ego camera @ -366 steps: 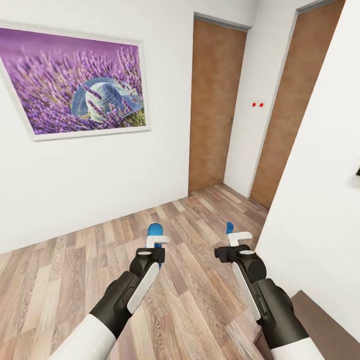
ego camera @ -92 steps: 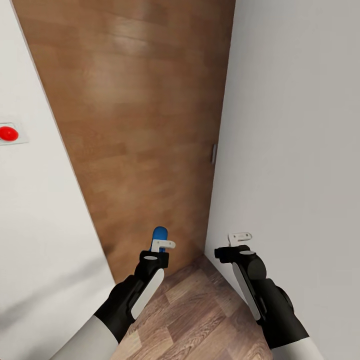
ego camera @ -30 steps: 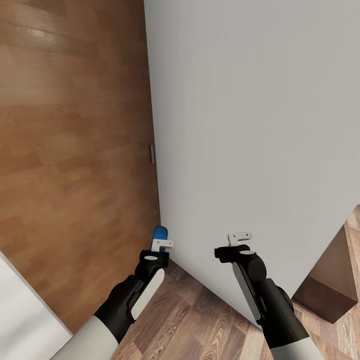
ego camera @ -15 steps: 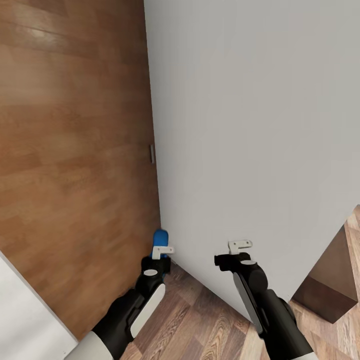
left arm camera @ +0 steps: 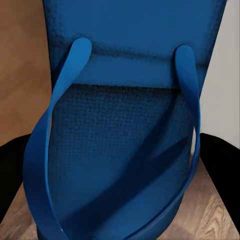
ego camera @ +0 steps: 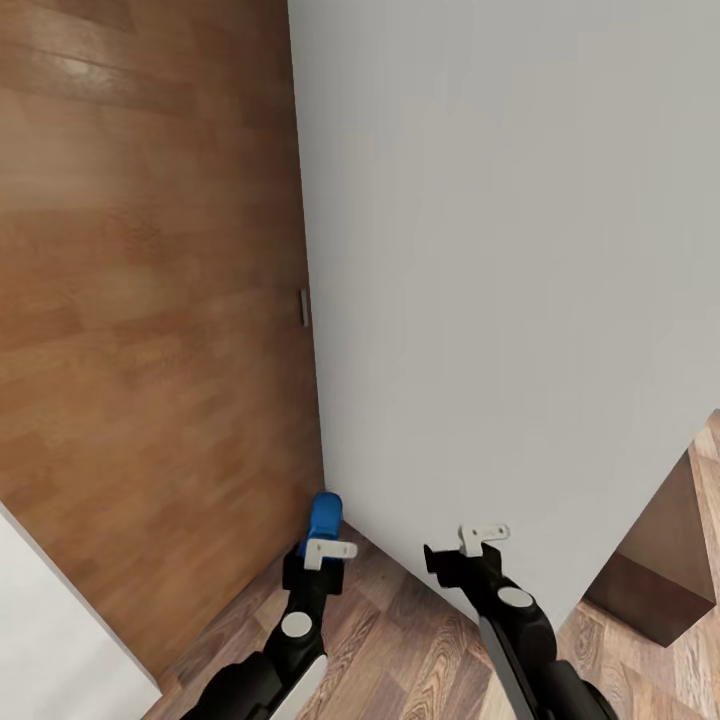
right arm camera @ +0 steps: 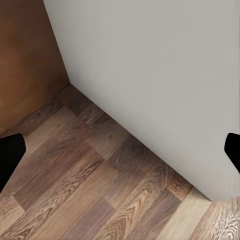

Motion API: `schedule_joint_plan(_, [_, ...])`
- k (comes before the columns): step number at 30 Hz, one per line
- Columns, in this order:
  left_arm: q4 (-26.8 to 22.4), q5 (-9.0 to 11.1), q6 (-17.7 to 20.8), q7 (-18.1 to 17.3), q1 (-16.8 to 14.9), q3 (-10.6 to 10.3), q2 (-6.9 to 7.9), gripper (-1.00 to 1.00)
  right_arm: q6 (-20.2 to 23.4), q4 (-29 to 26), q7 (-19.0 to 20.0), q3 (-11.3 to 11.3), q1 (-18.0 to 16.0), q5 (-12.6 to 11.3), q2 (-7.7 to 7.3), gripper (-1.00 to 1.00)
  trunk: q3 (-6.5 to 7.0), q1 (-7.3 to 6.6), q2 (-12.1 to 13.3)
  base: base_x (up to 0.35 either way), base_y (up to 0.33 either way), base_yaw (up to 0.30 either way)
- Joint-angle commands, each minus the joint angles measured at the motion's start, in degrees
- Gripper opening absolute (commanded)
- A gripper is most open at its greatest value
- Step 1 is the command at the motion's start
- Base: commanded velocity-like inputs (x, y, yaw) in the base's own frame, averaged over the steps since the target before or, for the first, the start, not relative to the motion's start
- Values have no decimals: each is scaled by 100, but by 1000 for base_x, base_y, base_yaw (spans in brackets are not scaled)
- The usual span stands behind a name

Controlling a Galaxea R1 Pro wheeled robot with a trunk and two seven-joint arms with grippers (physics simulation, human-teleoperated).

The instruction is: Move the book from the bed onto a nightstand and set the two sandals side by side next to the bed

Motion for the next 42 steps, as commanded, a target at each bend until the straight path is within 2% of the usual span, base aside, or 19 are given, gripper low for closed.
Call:
schedule_joint_plan(1, [-6, 11, -29, 43, 26, -52, 52, -100, -6, -13, -40, 8, 14, -30, -1, 100, -9, 2, -9, 0, 0, 0])
schedule_joint_plan(5, [6, 24, -353, 44, 230, -154, 316, -100, -509, 18, -31, 5, 74, -7, -13, 100, -9, 2, -9, 0, 0, 0])
schedule_joint_plan(8, [23, 53, -716, 43, 460, -179, 472, -100, -1071, 268, -40, 0, 120, -31, -138, 100, -9, 2, -9, 0, 0, 0])
schedule_joint_plan(12, [137, 65, -1055, 40, 590, -189, 552, -100, -1535, 823, -43, -15, 138, -59, -253, 100, -9, 2, -9, 0, 0, 0])
schedule_joint_plan(15, [309, 62, -1313, 39, 644, -204, 578, -100, -1813, 1131, -46, -22, 142, -57, -278, 100, -9, 2, -9, 0, 0, 0])
schedule_joint_plan(16, [371, 66, -1388, 39, 661, -217, 582, -100, -1991, 1297, -51, -26, 144, -55, -286, 100, -9, 2, -9, 0, 0, 0])
schedule_joint_plan(17, [485, 69, -1500, 45, 691, -258, 597, -100, -2380, 1664, -61, -35, 146, -64, -298, 100, -9, 2, -9, 0, 0, 0])
schedule_joint_plan(23, [524, 79, -1518, 45, 699, -269, 604, -100, -2500, 2004, -57, -44, 146, -57, -278, 100, -9, 2, -9, 0, 0, 0])
schedule_joint_plan(33, [529, 93, -1505, 38, 699, -270, 600, -100, -2506, 2038, -40, -39, 146, -65, -290, 100, -9, 2, -9, 0, 0, -21])
schedule_joint_plan(42, [530, 90, -1500, 38, 699, -277, 593, -100, -2506, 2039, -45, -30, 146, -23, -293, 100, -9, 2, -9, 0, 0, -179])
